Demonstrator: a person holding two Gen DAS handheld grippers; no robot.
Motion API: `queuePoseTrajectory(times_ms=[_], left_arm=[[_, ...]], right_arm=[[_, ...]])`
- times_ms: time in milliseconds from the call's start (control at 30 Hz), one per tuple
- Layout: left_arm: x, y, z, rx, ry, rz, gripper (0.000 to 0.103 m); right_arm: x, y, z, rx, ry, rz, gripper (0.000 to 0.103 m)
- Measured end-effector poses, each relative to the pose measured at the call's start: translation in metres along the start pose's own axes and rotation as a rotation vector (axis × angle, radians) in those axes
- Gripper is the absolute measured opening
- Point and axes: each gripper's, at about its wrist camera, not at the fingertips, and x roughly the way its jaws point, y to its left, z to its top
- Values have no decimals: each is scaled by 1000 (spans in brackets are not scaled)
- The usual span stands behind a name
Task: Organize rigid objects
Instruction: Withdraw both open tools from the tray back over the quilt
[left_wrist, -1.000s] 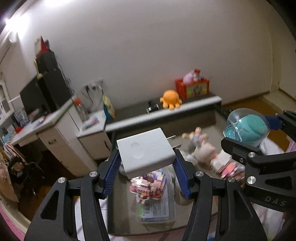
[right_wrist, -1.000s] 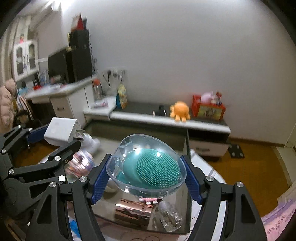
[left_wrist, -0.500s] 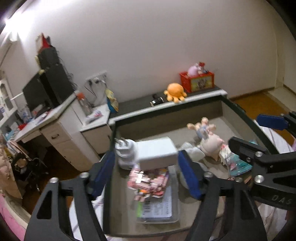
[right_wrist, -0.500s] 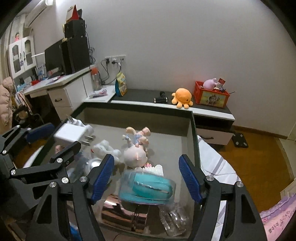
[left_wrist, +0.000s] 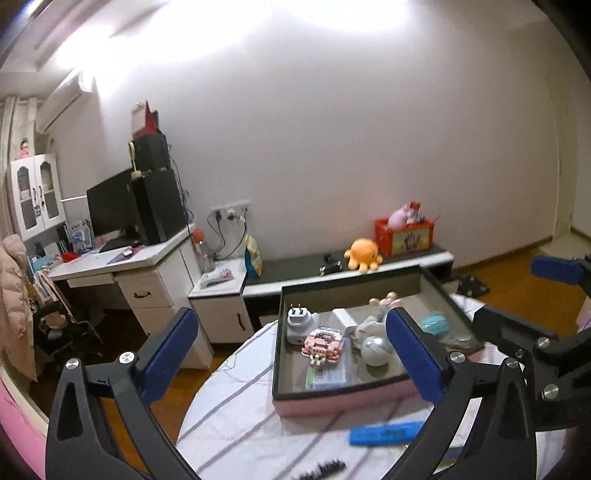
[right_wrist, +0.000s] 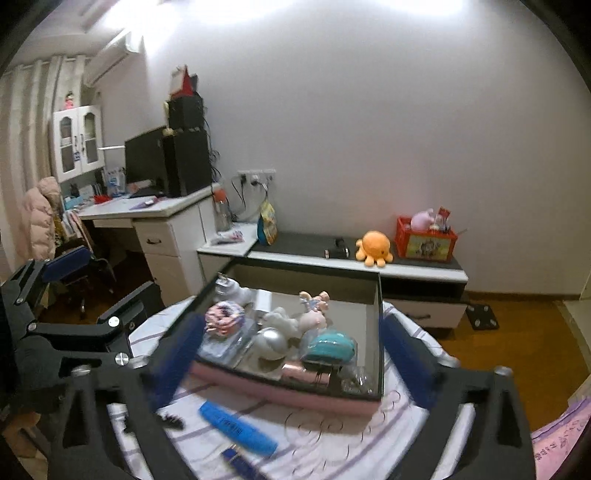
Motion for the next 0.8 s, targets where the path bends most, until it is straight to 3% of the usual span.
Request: queuePoseTrajectory(times_ms=[167,433,800], left_arm=[[-64,8,-11,-72,-62,-23,103],[-148,2,-40,-67,-152,58,103],[-186,1,-57,-68,-151,52,103]], right_arm=[[-63,20,-13,-7,-80,43,103],[-142,43,-50,-11,-203,-9,103],[-182,50,-81,13,-229,-25,103]])
